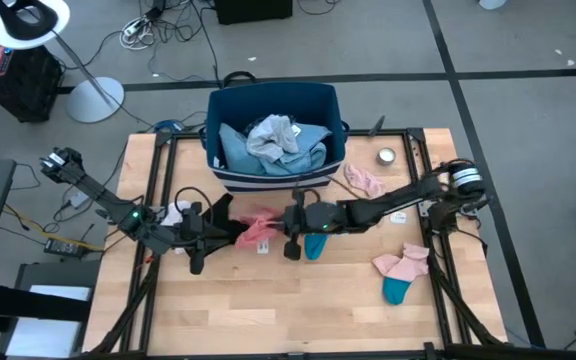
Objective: Sort clothes
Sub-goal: Put the pink underwear into the blue bin
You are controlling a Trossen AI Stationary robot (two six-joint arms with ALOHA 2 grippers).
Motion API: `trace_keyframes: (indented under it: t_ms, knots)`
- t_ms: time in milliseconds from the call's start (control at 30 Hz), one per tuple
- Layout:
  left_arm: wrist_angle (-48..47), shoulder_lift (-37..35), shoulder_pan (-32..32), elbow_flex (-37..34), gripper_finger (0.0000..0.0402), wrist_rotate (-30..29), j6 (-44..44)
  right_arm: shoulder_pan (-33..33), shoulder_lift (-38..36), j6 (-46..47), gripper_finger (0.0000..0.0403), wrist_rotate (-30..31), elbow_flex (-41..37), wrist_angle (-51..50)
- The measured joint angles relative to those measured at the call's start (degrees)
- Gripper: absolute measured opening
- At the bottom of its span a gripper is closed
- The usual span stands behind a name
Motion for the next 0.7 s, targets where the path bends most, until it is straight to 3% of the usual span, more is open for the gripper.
trace_keyframes:
  t_ms: [467,700]
  knots:
    - [0.1,0.0,0.0,0.0,0.0117,-1.0,0.0,0.1,-16.6,-8.3,0.0008,7.3,0.4,-2.8]
    - [0.1,0.0,0.0,0.0,0.0117,-1.3,0.0,-0.1,-17.7,-13.1,0.0007,9.3,11.7,-12.3]
